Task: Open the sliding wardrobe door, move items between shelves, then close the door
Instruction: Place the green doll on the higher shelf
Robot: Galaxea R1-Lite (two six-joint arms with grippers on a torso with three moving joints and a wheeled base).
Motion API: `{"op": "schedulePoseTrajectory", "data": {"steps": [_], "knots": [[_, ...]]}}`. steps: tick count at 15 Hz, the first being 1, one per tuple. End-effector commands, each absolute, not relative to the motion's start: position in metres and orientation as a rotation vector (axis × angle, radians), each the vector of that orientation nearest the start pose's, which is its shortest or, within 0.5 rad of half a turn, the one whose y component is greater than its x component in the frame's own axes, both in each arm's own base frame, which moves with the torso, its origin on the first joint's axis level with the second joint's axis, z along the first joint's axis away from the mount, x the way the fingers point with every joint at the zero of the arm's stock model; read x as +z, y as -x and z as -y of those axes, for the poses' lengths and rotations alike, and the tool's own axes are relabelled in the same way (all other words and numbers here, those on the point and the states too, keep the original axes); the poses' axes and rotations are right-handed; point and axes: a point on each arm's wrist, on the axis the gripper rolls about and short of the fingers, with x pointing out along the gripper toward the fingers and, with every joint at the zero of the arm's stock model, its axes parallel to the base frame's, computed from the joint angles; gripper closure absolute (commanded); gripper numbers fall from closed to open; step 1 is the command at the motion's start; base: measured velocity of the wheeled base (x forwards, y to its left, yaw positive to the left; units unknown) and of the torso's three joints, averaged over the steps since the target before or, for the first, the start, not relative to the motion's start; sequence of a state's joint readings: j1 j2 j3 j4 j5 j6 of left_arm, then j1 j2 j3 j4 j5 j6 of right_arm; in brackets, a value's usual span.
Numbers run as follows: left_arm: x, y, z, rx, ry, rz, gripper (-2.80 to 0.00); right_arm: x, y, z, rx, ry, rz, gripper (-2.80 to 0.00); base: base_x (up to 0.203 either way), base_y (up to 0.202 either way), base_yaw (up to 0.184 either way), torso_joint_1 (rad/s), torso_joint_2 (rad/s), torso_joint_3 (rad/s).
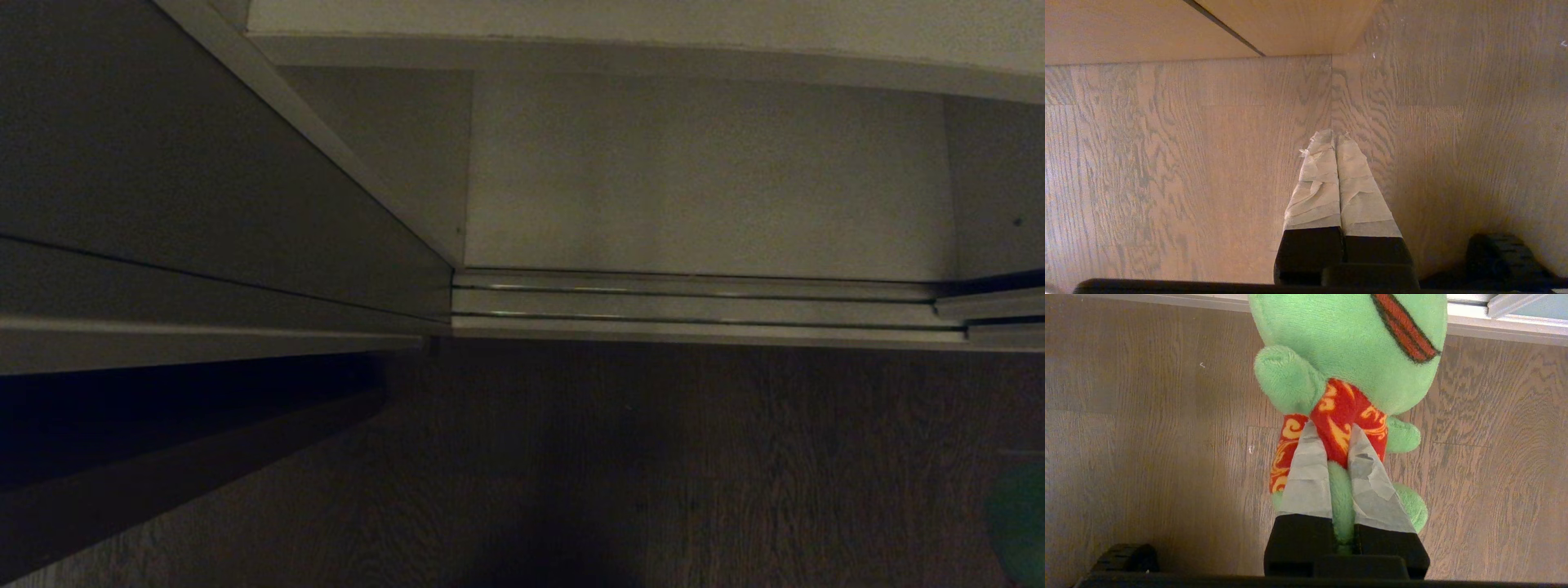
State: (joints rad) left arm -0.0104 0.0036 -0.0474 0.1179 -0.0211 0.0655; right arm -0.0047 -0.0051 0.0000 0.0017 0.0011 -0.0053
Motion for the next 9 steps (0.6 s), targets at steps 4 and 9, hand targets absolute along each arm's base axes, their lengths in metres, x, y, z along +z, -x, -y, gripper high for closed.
{"op": "schedulePoseTrajectory", "data": {"steps": [4, 9], "knots": [[0.0766, 0.0266, 0.0002, -0.036, -0.063, -0.073, 0.00, 0.0749, 0.0227, -0.0001, -0.003, 0.006, -0.003, 0.00, 0.000, 0.000, 0.000, 0.000, 0.00, 0.000], [0.0765, 0.0267, 0.0001, -0.030, -0.048, -0.074, 0.00, 0.0753, 0.0228, -0.0001, -0.003, 0.006, -0.002, 0.00, 0.000, 0.000, 0.000, 0.000, 0.00, 0.000]]}}
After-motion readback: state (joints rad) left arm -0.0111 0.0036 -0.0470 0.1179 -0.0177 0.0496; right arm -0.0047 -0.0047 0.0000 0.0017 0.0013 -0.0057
